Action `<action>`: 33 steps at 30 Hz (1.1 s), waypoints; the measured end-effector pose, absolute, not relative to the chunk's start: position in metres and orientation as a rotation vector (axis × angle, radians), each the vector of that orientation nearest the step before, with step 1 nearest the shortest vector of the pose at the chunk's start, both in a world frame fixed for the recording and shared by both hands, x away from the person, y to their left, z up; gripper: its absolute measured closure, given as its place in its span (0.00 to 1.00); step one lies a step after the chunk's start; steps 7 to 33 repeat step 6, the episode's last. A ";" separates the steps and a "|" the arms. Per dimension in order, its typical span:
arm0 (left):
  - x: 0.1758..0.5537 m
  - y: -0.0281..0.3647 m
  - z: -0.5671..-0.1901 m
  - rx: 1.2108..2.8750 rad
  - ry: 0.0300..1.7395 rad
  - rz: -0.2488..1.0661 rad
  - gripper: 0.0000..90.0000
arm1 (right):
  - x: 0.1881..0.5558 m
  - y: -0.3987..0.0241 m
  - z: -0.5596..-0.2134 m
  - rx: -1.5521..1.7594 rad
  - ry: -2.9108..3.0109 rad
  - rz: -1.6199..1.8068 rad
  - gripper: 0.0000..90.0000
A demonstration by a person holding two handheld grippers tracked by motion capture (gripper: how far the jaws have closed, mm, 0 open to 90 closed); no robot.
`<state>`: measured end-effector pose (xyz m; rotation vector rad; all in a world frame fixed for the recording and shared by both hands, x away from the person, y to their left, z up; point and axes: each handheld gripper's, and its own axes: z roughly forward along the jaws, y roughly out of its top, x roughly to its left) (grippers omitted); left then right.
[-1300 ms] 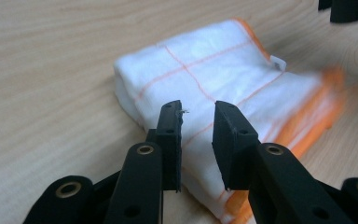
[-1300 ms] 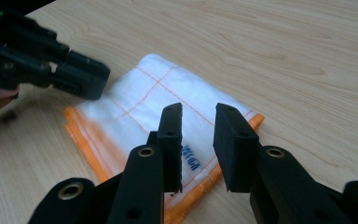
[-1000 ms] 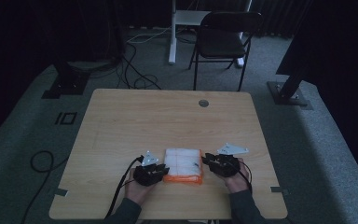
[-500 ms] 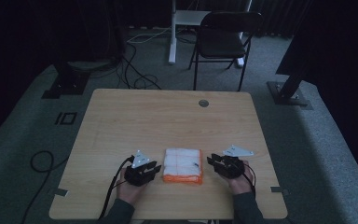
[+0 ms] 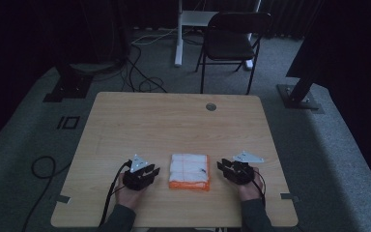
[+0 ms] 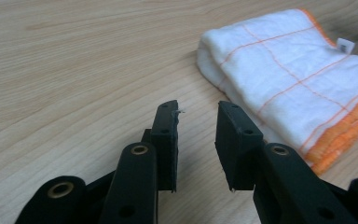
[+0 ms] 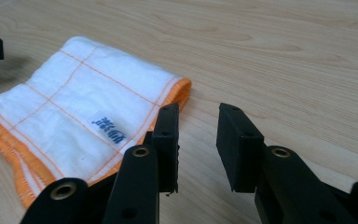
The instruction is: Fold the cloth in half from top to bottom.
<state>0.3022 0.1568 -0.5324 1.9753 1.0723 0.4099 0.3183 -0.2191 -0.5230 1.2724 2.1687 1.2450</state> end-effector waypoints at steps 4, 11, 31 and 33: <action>0.304 0.158 -0.534 1.973 1.085 0.419 0.77 | 0.320 -0.222 -0.525 1.287 2.159 1.245 0.77; 0.304 0.156 -0.536 1.982 1.084 0.416 0.77 | 0.323 -0.224 -0.528 1.303 2.157 1.239 0.77; 0.304 0.156 -0.536 1.982 1.084 0.416 0.77 | 0.323 -0.224 -0.528 1.303 2.157 1.239 0.77; 0.304 0.156 -0.536 1.982 1.084 0.416 0.77 | 0.323 -0.224 -0.528 1.303 2.157 1.239 0.77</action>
